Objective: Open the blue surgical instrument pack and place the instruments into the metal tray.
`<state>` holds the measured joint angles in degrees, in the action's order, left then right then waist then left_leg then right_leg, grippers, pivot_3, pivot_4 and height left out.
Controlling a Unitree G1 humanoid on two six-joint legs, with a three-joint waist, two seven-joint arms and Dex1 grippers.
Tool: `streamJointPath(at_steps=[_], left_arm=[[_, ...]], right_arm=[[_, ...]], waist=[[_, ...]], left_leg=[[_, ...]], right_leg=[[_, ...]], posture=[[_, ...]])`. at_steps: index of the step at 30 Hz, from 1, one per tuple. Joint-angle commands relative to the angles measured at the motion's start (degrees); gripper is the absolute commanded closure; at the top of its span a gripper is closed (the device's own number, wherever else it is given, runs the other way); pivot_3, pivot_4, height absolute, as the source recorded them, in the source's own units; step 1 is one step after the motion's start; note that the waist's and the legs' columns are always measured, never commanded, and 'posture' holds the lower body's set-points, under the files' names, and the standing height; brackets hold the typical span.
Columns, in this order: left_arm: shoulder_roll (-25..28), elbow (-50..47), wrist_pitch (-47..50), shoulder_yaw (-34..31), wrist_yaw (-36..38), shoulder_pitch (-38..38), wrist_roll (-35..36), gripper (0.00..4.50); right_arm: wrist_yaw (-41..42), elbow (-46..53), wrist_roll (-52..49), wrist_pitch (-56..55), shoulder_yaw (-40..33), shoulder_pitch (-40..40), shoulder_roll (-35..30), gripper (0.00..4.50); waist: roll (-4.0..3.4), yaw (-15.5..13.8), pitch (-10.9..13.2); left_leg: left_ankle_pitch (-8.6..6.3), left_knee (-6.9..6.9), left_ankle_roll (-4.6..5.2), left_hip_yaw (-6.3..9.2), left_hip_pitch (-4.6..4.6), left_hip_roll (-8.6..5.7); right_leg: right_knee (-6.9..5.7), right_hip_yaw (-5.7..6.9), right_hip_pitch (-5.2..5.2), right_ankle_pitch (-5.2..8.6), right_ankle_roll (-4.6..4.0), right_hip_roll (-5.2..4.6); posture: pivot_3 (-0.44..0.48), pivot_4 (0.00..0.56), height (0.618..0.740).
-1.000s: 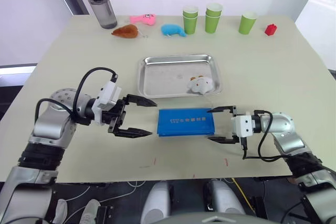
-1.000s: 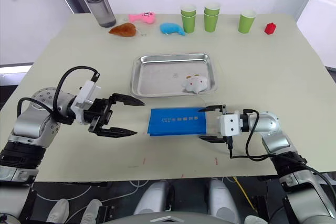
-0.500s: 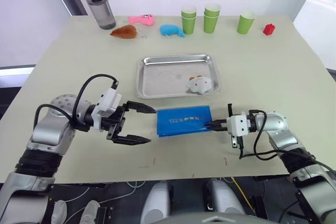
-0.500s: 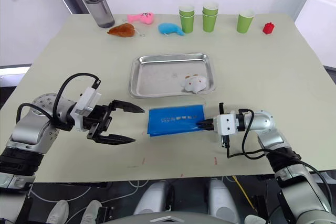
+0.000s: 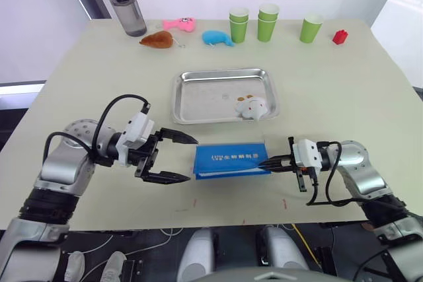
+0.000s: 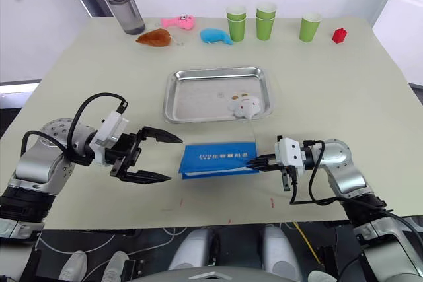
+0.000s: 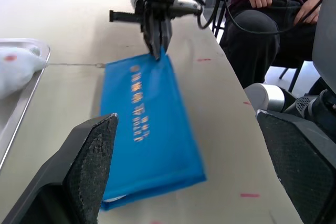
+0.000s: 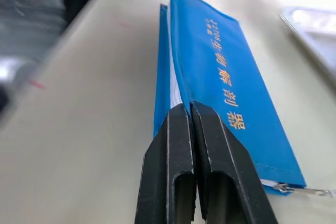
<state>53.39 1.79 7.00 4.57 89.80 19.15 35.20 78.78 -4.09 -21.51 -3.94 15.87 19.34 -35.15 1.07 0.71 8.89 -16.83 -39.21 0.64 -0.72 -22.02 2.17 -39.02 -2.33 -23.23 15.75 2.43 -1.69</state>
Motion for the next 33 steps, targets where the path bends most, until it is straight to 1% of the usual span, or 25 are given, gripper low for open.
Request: streamJointPath(at_steps=[1, 4, 10, 15, 18, 22, 25, 33], left_arm=[[0.16, -2.34, 0.52, -1.61, 2.69, -0.52, 0.87, 0.00], [0.23, -3.65, 1.58, -1.66, 2.69, -1.24, 1.68, 0.00], [1.14, -5.65, 3.26, -1.18, 2.70, -3.44, 2.98, 0.00], [-0.72, -3.72, 2.57, -1.20, 2.26, -3.42, 1.91, 0.00], [-2.78, -0.42, 3.48, -1.60, 1.20, -1.97, 1.95, 0.00], [-4.84, 6.01, 0.36, -1.48, 2.29, 0.11, -0.88, 0.00], [-7.71, 10.74, -0.23, -1.34, 1.94, 2.55, -1.75, 0.00], [-11.79, 14.80, -0.28, -0.77, 2.57, 4.68, -3.40, 0.00]], right_arm=[[1.95, 7.02, -7.24, 12.13, -1.12, -0.09, -1.70, 4.46], [1.42, 8.22, -10.33, 19.94, -2.23, 0.77, -2.26, 4.46], [-0.89, 4.28, -11.31, 29.01, -3.54, 5.48, -1.13, 4.46], [-2.65, 1.50, -12.96, 34.89, -5.07, 9.10, 1.06, 4.46], [-1.79, -0.05, -12.30, 36.43, -4.61, 10.83, 1.77, 4.46], [-0.64, -2.85, -10.39, 35.98, -3.79, 12.75, 2.63, 4.46], [-0.07, -5.50, -9.17, 35.20, -3.64, 14.35, 3.77, 4.46], [1.59, -7.58, -7.72, 34.51, -3.97, 15.46, 4.67, 4.46]], waist=[[0.00, 0.04, 0.00], [0.00, 0.07, 0.00], [-0.01, 0.09, 0.01], [-0.01, -0.07, 0.02], [-0.01, 0.00, 0.01], [-0.02, 0.14, 0.02], [-0.02, 0.10, 0.02], [-0.02, 0.25, 0.02]], left_leg=[[0.00, 0.00, 0.00, 0.01, 0.00, 0.00], [0.00, 0.00, 0.00, 0.00, 0.01, 0.00], [0.00, 0.00, 0.00, -0.05, 0.00, -0.01], [0.00, 0.00, 0.00, 0.00, -0.03, -0.01], [0.00, 0.00, 0.00, -0.02, -0.03, -0.02], [0.00, 0.00, 0.00, -0.03, -0.03, -0.02], [0.00, 0.00, 0.00, -0.05, -0.03, -0.02], [0.00, 0.00, 0.00, 0.02, -0.07, -0.02]], right_leg=[[0.00, 0.01, 0.00, 0.00, 0.00, 0.01], [-0.01, -0.01, 0.00, 0.00, 0.00, 0.02], [0.01, -0.04, -0.01, 0.00, 0.01, 0.02], [0.01, 0.03, -0.01, 0.00, 0.00, 0.03], [0.02, 0.01, -0.01, 0.00, 0.01, 0.02], [0.01, 0.04, -0.02, 0.00, 0.00, 0.05], [0.00, 0.03, -0.02, 0.00, 0.00, 0.08], [0.03, 0.03, -0.05, -0.01, 0.00, 0.06]], posture=[[0.000, 0.150, 0.734], [0.000, 0.150, 0.734], [0.000, 0.150, 0.734], [0.000, 0.150, 0.734], [0.000, 0.150, 0.734], [0.000, 0.150, 0.734], [0.000, 0.150, 0.734], [0.000, 0.150, 0.734]])
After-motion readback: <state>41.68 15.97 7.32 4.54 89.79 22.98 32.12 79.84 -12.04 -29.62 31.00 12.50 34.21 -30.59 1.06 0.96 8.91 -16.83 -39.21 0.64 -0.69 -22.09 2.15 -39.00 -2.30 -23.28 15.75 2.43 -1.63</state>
